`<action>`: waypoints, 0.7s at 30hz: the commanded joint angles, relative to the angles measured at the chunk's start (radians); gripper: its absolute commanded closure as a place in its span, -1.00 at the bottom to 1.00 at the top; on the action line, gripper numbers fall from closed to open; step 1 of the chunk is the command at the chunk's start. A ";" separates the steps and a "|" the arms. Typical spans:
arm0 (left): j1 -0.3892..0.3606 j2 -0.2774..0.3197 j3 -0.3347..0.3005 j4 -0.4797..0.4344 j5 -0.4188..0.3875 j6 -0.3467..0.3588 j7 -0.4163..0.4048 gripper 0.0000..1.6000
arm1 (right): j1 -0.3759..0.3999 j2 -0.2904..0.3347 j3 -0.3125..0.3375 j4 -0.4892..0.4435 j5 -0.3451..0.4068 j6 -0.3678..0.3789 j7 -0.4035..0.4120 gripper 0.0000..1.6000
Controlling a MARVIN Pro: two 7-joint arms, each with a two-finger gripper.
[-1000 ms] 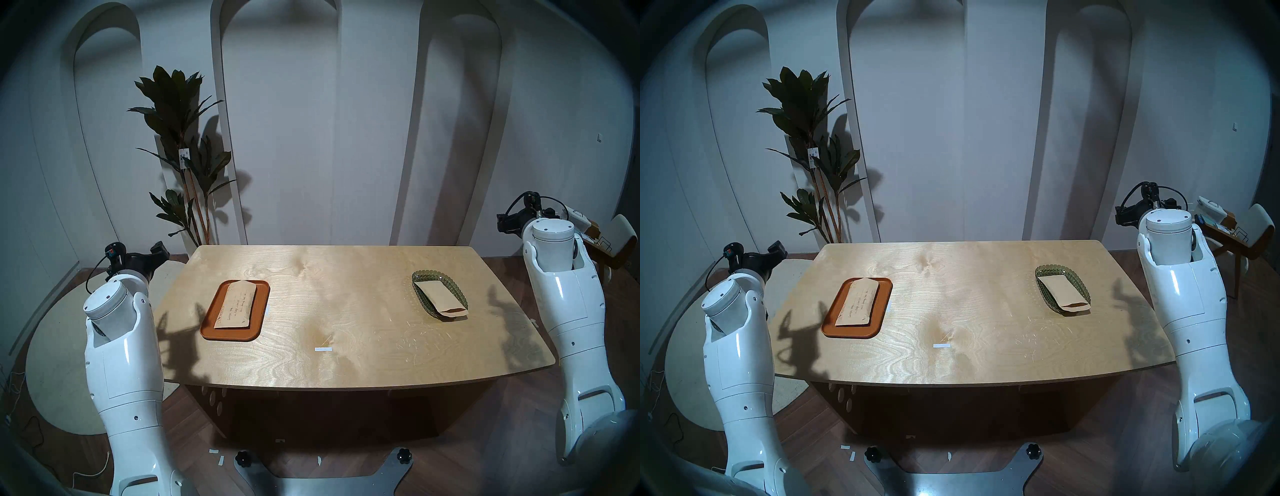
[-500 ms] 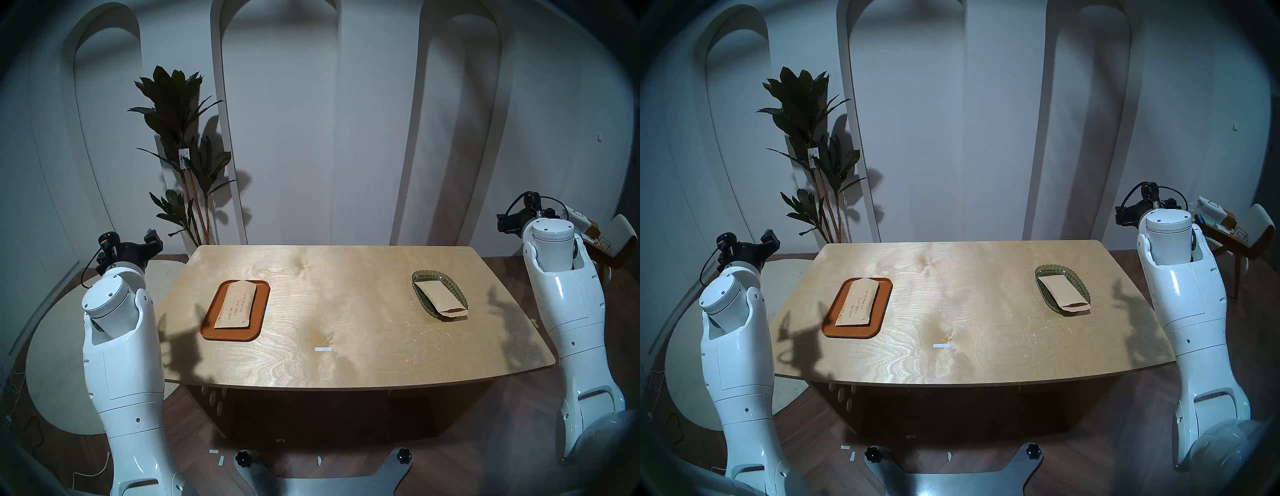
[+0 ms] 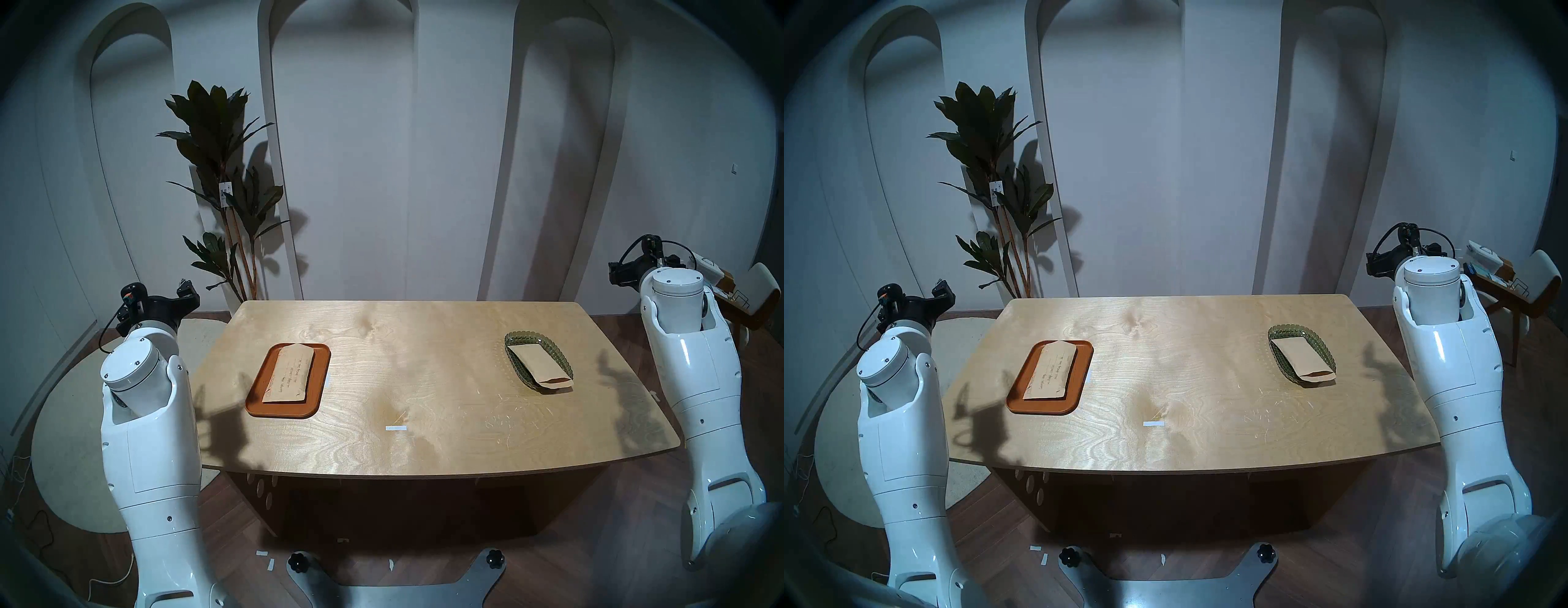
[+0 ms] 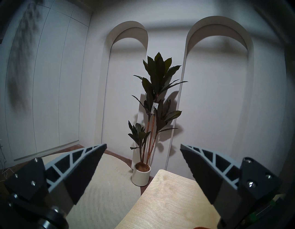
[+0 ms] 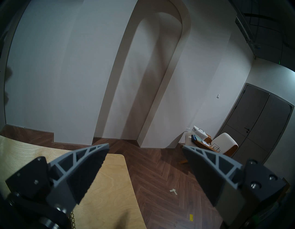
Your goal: Sort the mail into the trays, one tray per recipient
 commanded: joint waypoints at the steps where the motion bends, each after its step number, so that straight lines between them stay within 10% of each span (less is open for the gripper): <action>1: -0.008 0.007 -0.003 -0.025 0.000 -0.012 -0.004 -1.00 | 0.014 0.002 0.003 -0.020 0.001 -0.003 0.001 -1.00; 21: -0.009 0.005 -0.005 -0.025 0.003 -0.012 -0.008 -1.00 | 0.014 0.002 0.002 -0.020 0.001 -0.003 0.001 -1.00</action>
